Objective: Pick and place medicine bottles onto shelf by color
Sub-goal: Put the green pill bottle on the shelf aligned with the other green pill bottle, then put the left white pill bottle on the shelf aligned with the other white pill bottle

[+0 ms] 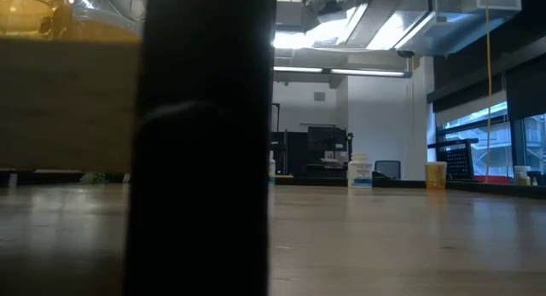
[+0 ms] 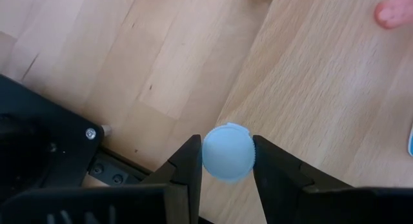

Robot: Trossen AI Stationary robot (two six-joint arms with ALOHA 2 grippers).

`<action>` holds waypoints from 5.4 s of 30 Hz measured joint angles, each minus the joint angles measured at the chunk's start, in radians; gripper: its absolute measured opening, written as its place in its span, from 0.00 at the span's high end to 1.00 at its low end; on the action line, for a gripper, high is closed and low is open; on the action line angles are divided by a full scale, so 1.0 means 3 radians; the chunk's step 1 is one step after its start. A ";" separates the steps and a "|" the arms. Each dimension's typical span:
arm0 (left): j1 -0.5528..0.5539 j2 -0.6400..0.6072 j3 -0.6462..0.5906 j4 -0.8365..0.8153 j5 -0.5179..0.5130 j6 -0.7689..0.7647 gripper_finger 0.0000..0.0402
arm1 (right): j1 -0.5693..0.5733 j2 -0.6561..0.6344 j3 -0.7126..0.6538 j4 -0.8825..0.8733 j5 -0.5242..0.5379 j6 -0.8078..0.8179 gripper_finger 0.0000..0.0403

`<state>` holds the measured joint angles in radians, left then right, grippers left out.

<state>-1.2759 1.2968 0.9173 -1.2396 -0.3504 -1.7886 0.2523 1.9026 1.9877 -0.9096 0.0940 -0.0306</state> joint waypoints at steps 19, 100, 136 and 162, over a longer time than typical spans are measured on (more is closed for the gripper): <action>-0.0039 0.0000 0.0000 0.0041 0.0070 -0.0042 0.74 | 0.0000 0.0000 0.0000 0.0000 0.0000 0.0002 0.54; -0.0008 -0.0005 0.0470 -0.0312 0.0192 0.0314 0.51 | 0.0000 0.0000 0.0000 0.0001 -0.0001 -0.0003 0.54; 0.0737 -0.0023 0.0870 -0.0869 -0.1926 0.1020 0.51 | -0.0173 0.0004 0.0000 0.0106 -0.0105 -0.0001 0.54; 0.0940 -0.0023 0.0629 -0.0771 -0.2113 0.0908 0.51 | -0.0194 0.0004 0.0000 -0.0165 -0.0134 0.0650 0.54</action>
<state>-0.9938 1.2900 1.1061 -1.4708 -0.9842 -1.5162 0.1941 1.9039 1.9877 -0.9591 0.0537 0.1643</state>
